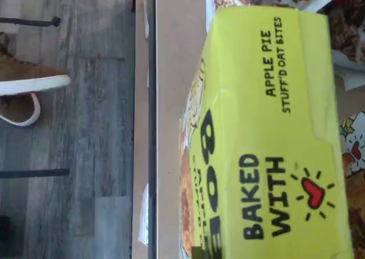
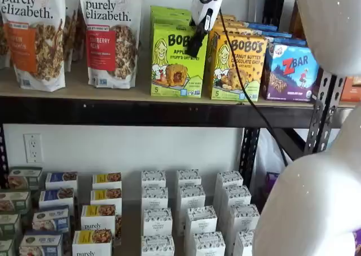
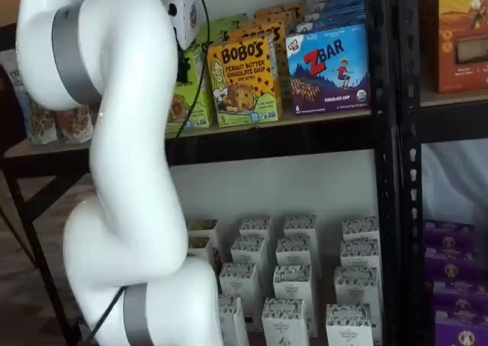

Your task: Pick the green box on the top shelf, the fourth from the left

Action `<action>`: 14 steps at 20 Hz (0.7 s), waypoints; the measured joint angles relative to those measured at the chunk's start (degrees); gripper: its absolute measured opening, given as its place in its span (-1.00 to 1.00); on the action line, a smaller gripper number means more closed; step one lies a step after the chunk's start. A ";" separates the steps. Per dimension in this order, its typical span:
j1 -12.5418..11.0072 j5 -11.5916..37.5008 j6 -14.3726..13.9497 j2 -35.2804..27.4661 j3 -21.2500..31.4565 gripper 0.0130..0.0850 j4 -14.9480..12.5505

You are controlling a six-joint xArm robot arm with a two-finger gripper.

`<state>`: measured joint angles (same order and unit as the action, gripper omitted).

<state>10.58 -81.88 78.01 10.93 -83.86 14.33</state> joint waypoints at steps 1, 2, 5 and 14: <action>0.05 0.03 -0.04 0.02 0.03 -0.33 0.02; 0.08 0.04 -0.08 0.03 0.04 -0.33 0.04; 0.16 -0.14 -0.16 -0.03 -0.06 -0.56 0.10; 0.24 -1.18 -0.28 -0.52 -0.86 -0.67 -0.48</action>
<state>10.82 -83.05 77.73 10.41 -84.72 13.85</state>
